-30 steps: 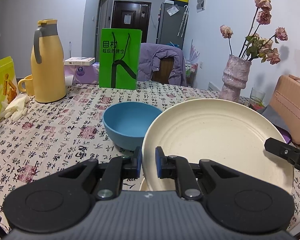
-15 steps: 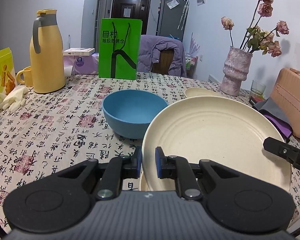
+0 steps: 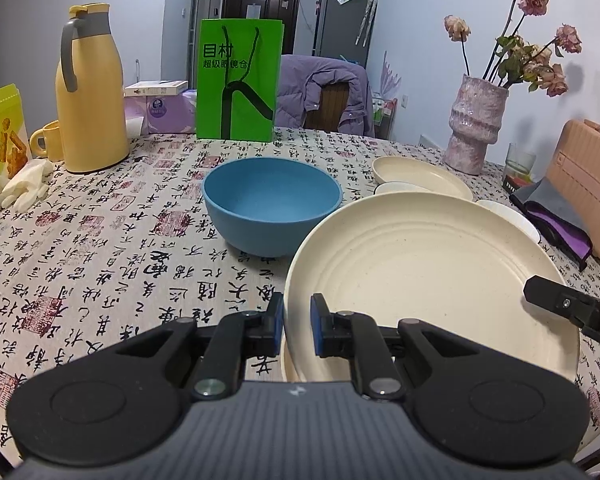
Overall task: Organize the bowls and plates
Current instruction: 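Lower the held cream plate beside the blue bowl with the left gripper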
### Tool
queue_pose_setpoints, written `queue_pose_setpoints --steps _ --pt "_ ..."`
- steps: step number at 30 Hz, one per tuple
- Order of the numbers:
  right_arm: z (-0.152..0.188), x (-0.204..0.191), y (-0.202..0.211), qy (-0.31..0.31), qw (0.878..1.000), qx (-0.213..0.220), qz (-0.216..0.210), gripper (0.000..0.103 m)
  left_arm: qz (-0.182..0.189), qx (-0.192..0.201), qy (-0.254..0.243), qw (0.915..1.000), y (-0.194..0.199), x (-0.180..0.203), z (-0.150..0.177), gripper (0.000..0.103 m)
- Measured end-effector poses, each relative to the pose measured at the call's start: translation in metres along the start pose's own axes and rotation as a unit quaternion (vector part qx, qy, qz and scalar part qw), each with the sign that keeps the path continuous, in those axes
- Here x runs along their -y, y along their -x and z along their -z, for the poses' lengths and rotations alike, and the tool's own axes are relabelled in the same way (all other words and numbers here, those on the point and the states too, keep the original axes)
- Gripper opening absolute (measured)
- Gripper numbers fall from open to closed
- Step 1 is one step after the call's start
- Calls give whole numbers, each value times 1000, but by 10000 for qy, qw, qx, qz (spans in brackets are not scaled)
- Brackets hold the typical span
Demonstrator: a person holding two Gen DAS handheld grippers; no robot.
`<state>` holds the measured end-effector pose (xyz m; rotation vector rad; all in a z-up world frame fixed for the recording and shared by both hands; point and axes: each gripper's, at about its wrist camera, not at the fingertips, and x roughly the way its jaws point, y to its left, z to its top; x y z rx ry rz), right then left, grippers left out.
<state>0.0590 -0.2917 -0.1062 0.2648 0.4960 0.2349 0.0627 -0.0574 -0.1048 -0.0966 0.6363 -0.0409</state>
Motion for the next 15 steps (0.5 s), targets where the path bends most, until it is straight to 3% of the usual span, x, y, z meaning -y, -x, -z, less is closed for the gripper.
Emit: queue_pose_setpoints --steps 15 --pt "9 5 -12 -31 9997 -222 44 18 -43 -162 -15 9999 -14 -1 6 13"
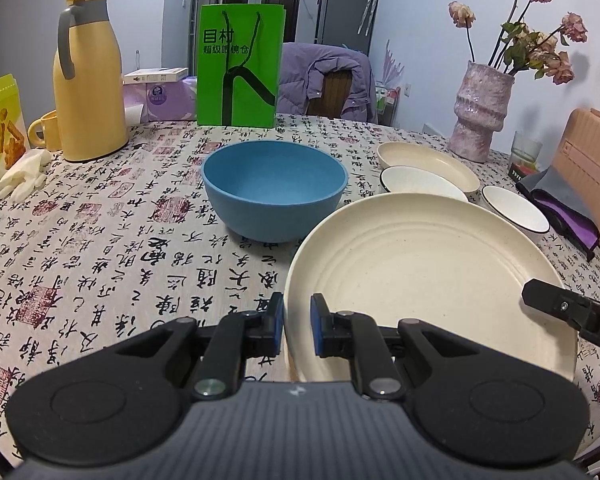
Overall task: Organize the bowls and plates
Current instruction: 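Lower the held cream plate beside the blue bowl with the left gripper, then set the cream plate on the table and open the left gripper while the right gripper opens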
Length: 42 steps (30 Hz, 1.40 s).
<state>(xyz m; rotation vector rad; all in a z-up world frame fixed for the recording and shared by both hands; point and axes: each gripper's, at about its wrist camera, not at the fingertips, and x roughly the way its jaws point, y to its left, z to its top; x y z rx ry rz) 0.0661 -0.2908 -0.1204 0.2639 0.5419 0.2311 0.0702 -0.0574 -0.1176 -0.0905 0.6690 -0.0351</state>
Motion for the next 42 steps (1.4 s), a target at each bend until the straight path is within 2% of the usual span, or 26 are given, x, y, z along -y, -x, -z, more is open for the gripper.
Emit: queue_pose_setpoints --steps 29,42 --pt "11 2 -16 181 9992 -299 167 18 -113 -152 -280 9994 -16 5 10 13" --pt "21 -15 -27 931 9923 -418 703 18 -292 -221 -561 9978 -24 14 15 14"
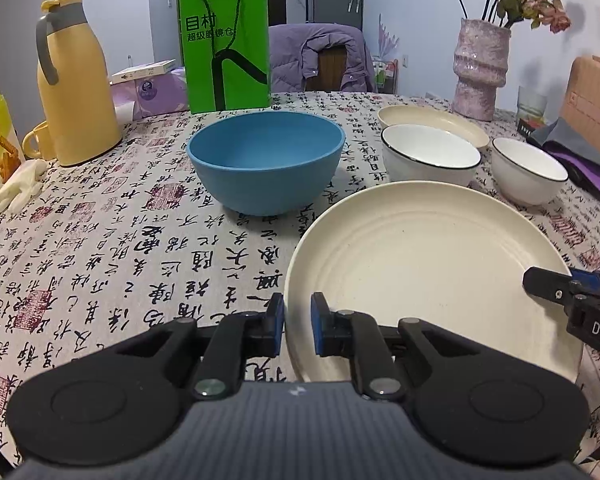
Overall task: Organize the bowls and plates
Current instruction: 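Set the cream plate on the table and open the left gripper while the right gripper opens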
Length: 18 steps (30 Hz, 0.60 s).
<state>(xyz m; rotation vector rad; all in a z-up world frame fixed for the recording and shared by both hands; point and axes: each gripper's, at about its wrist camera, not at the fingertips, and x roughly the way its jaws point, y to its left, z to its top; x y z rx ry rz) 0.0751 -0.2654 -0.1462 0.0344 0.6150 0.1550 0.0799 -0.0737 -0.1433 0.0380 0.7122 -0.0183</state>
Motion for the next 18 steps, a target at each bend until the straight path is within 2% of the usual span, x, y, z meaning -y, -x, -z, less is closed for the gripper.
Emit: queue_pose_setpoints --steps 10,18 --pt "4 -17 -4 644 9969 -67 451 19 -118 -100 -188 9997 -6 5 2 15" --pt "8 -18 -9 769 9956 -116 527 19 -183 -63 -293 9994 -8 7 5 15"
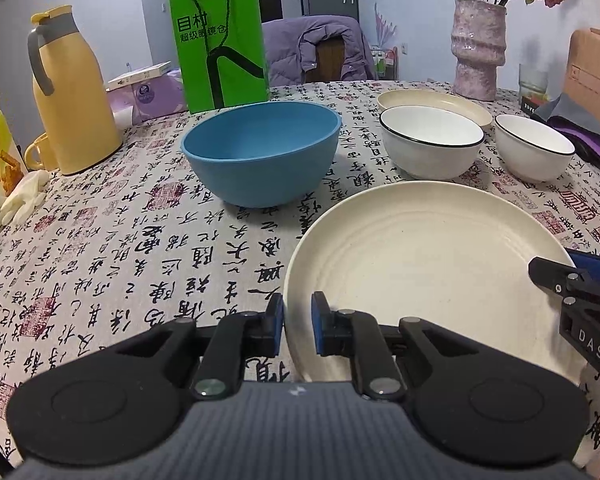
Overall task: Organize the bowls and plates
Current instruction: 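Set the cream plate on the table and open the left gripper while the right gripper opens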
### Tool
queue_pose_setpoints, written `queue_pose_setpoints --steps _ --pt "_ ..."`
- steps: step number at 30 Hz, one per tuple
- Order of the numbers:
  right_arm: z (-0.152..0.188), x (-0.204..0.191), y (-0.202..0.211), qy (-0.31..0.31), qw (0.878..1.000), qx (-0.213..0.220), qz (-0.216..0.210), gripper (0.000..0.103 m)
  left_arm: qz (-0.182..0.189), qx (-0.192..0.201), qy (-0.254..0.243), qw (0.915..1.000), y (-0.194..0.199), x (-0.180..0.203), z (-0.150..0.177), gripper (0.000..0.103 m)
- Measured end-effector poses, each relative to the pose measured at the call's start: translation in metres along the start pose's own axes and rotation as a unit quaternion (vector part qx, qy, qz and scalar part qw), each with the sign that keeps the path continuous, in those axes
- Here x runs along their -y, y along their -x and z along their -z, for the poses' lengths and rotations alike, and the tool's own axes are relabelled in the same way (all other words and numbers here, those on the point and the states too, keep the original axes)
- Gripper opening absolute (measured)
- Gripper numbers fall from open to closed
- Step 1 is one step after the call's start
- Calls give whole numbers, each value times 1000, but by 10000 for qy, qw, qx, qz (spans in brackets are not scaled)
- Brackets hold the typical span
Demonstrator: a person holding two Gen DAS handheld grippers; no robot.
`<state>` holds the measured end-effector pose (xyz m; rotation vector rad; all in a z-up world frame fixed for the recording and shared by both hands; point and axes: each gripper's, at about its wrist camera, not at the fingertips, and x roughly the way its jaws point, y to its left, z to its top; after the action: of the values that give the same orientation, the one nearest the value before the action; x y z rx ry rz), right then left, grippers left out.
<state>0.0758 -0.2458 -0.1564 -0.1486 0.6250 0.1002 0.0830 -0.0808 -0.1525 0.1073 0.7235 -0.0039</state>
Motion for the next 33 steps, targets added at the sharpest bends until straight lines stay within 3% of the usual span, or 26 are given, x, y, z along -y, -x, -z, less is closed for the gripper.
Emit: queue_pose_setpoints --steps 22,25,26,27,30,33 --pt "0 4 3 -69 9999 24 -150 23 -134 -114 -196 9997 -1 7 -1 17" --pt "-1 8 4 -200 9994 41 -274 25 -30 -101 -91 9999 0 3 -2 23" --pt "-1 10 5 -245 9992 57 -321 27 -7 -79 -49 10000 1 1 -3 30" --pt "-1 12 6 -290 9989 78 -358 31 -7 -29 -8 10000 3 -1 -4 40" --pt "-2 17 9 -430 9980 165 -440 53 -41 134 59 9999 8 -5 -6 56" --pt "-3 24 12 -602 9963 268 -554 67 -78 289 107 9995 13 -9 -7 71"
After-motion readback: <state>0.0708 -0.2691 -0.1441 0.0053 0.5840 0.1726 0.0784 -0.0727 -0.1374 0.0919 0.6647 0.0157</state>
